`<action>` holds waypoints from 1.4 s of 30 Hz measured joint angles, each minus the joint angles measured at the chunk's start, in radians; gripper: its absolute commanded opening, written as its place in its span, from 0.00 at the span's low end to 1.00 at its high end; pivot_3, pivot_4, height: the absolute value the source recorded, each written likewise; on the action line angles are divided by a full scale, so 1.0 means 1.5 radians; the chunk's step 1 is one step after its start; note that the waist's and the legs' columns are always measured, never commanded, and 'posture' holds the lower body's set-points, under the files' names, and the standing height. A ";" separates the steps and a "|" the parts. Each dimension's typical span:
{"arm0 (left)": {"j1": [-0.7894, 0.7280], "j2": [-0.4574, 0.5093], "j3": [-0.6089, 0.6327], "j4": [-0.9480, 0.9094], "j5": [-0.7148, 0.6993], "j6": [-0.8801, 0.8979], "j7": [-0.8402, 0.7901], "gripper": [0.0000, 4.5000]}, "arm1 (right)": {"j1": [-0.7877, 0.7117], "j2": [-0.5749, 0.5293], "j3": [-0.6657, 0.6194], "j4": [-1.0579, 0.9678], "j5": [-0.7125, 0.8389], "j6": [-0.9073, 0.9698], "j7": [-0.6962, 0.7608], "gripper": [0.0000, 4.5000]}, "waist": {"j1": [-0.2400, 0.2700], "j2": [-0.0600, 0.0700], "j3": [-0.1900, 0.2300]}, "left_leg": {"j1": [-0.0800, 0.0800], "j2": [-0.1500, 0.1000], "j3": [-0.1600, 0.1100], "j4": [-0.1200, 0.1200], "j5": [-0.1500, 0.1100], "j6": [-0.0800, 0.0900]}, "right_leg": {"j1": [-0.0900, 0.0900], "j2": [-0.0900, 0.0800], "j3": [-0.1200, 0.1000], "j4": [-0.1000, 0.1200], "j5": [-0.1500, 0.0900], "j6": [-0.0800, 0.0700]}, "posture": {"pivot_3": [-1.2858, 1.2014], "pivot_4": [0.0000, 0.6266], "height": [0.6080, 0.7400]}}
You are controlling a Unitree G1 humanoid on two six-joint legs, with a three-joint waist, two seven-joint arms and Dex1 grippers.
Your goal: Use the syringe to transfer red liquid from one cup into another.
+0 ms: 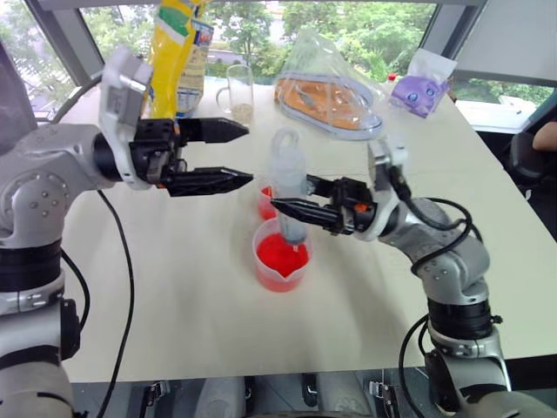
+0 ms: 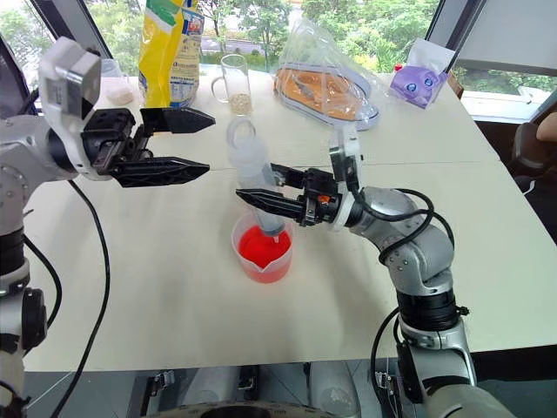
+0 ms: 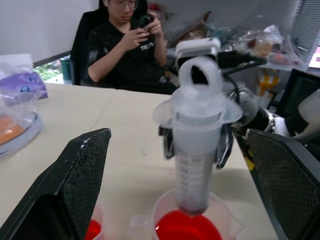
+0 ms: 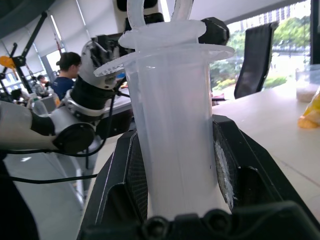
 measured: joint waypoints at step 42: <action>0.055 -0.052 -0.036 -0.056 -0.051 0.071 0.054 0.49 | 0.056 0.004 0.081 0.075 -0.089 -0.136 0.042 0.32 | 0.001 0.000 0.000 | 0.000 0.000 0.000 0.000 0.000 -0.001 | 0.000 0.000 0.000 0.000 0.000 0.000 | 0.52 0.24 1.00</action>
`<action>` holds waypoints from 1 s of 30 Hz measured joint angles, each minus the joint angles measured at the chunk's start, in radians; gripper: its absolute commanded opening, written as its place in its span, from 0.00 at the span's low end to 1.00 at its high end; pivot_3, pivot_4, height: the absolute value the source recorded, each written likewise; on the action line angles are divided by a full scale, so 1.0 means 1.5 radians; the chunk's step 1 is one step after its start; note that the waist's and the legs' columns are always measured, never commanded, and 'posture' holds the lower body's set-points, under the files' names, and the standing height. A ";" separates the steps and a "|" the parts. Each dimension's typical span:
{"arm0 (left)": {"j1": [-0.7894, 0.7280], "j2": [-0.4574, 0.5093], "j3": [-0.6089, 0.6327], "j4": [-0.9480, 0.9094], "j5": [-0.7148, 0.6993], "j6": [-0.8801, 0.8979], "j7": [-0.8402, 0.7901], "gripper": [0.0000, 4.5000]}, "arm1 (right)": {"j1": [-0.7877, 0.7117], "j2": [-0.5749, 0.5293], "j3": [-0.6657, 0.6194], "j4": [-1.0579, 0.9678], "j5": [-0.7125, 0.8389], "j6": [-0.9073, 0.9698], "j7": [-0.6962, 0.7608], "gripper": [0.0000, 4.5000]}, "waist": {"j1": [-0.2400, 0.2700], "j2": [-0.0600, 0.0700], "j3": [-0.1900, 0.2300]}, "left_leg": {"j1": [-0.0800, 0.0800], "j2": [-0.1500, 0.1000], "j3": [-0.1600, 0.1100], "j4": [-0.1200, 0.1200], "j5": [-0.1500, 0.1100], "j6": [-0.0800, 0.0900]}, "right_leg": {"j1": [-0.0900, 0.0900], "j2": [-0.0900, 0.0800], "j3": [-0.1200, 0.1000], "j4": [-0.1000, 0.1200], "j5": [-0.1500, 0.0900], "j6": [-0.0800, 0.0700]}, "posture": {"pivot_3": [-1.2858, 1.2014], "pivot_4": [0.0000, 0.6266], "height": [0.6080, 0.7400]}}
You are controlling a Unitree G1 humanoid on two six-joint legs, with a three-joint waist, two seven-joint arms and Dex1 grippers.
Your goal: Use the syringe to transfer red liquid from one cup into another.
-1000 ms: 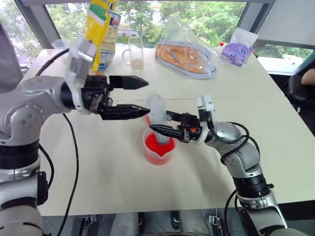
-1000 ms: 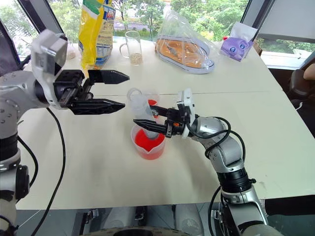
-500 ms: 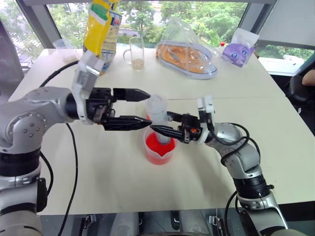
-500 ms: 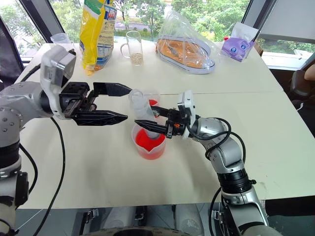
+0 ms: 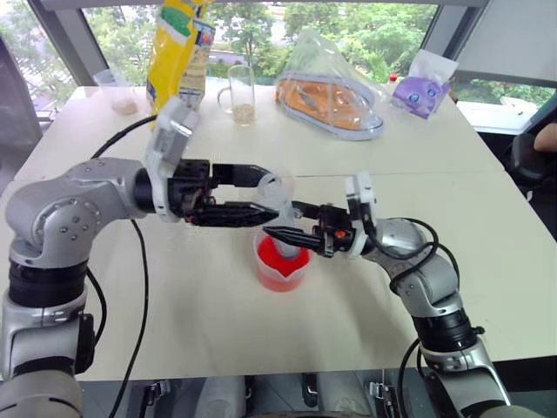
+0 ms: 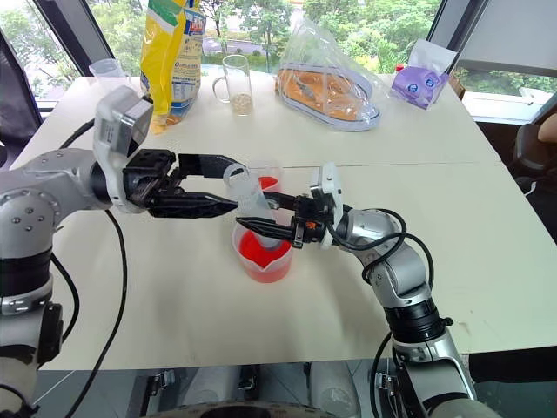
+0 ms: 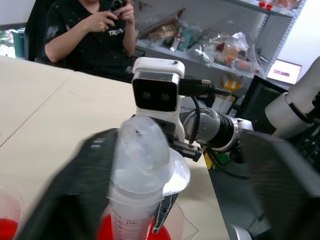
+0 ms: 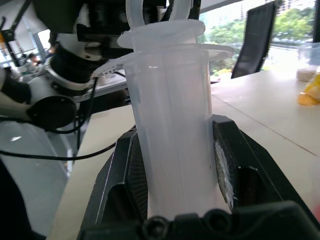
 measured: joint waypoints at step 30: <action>-0.066 -0.003 -0.015 0.043 0.021 0.006 -0.011 0.01 | -0.006 -0.007 -0.005 0.006 0.027 0.007 -0.005 0.32 | 0.000 0.000 0.000 | 0.000 0.000 0.000 0.000 0.000 0.000 | 0.000 0.000 0.000 0.000 0.000 0.000 | 0.52 0.24 1.00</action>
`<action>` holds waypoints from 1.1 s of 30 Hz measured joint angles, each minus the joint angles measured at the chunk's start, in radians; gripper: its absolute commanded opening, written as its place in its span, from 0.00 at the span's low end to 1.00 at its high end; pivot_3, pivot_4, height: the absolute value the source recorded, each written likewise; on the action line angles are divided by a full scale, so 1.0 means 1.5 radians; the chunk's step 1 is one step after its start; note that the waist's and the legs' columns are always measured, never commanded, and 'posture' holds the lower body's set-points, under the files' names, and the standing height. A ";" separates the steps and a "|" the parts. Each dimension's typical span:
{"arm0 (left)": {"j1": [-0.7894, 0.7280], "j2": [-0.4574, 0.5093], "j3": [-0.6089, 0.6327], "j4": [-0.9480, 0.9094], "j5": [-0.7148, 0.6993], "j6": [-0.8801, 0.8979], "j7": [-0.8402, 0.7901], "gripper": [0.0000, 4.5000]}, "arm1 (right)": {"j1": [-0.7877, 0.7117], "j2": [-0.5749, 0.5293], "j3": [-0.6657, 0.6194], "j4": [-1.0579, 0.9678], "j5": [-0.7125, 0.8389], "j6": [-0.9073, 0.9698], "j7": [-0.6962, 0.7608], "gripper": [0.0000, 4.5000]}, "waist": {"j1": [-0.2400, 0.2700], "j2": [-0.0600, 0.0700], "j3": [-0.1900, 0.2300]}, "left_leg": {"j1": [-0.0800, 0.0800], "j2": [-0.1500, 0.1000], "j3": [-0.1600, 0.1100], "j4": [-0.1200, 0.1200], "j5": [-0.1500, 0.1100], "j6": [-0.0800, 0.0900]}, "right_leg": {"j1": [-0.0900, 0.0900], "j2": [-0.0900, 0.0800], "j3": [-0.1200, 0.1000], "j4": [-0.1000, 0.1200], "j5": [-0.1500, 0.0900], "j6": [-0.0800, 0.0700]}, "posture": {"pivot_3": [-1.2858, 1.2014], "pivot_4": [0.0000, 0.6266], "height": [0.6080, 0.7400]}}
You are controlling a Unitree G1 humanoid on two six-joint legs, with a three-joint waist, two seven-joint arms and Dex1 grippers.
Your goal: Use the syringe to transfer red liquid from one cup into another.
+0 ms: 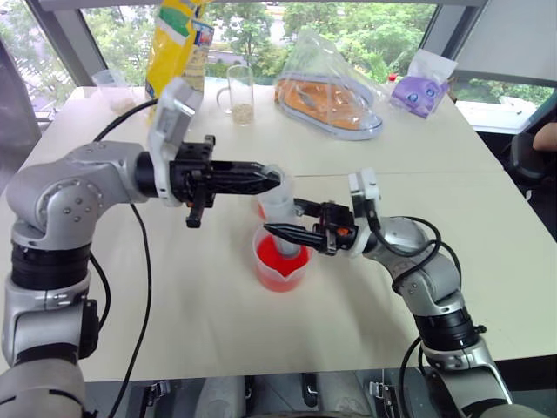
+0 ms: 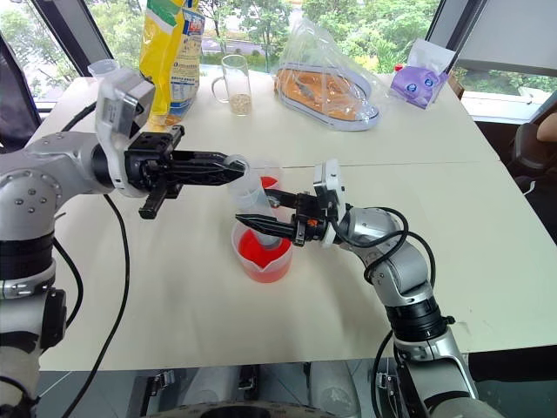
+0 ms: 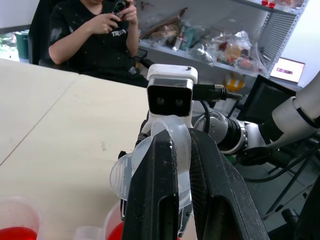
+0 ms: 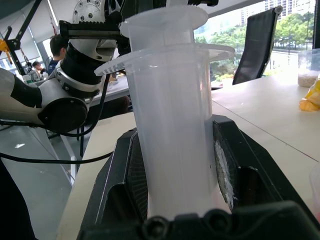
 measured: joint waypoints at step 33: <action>0.015 0.031 0.022 0.027 0.019 -0.022 -0.005 0.73 | -0.037 -0.013 -0.017 -0.006 0.032 0.068 -0.015 0.32 | 0.000 0.000 0.000 | 0.000 0.000 0.000 0.000 0.000 0.000 | 0.000 0.000 0.000 0.000 0.000 0.000 | 0.52 0.24 1.00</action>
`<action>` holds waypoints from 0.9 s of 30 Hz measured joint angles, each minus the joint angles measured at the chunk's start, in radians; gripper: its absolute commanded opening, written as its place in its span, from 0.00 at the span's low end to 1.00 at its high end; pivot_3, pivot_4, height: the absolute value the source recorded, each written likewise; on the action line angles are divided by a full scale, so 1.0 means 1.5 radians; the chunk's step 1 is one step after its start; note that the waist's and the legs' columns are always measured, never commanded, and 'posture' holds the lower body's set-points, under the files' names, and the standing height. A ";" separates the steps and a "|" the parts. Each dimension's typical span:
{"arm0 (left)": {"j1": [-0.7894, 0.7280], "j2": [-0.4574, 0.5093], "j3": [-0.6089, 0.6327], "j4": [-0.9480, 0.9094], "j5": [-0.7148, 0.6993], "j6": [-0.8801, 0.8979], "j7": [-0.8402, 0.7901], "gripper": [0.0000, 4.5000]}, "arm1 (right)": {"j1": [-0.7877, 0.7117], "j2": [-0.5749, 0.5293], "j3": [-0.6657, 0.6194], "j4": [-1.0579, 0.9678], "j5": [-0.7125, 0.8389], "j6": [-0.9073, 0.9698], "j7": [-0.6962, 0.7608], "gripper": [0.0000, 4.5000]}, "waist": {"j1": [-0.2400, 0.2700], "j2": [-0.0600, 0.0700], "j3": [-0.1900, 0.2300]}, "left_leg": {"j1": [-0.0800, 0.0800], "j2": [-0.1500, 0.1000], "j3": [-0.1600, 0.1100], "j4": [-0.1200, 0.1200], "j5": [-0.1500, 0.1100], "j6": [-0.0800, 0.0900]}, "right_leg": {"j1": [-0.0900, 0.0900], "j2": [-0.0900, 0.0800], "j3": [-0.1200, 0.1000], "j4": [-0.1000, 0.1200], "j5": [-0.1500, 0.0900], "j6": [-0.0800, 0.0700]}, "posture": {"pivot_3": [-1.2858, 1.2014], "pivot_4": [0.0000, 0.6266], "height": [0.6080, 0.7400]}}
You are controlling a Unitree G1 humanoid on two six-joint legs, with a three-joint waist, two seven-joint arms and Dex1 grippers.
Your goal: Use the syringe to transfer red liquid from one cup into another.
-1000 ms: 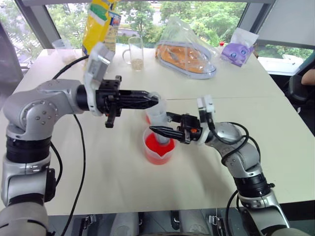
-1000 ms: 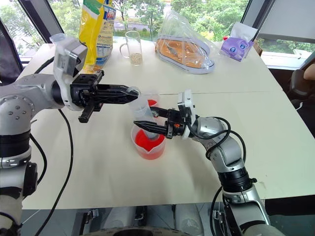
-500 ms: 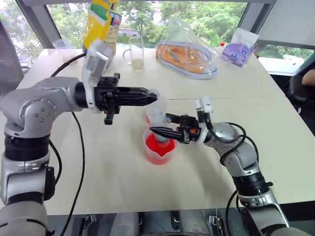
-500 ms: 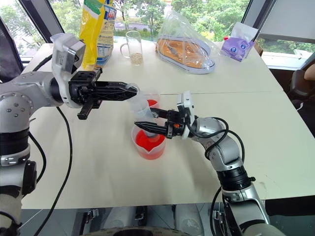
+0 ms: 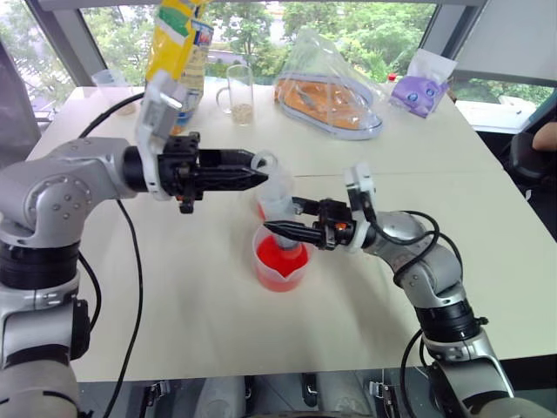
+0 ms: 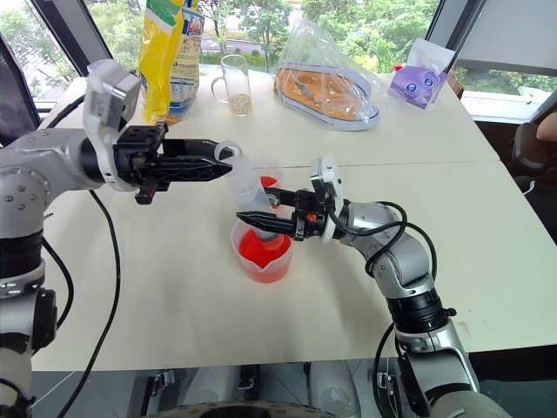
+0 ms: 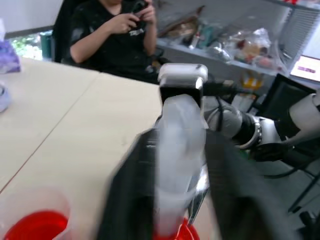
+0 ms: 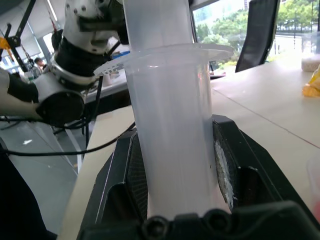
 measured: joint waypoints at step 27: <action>0.106 0.090 0.107 0.010 0.053 -0.080 -0.007 0.99 | -0.312 0.084 -0.106 0.349 -0.008 -0.106 -0.066 0.32 | -0.002 0.000 0.000 | 0.000 0.000 0.001 -0.001 0.000 0.000 | 0.000 0.000 0.000 0.000 0.000 0.000 | 0.52 0.24 1.00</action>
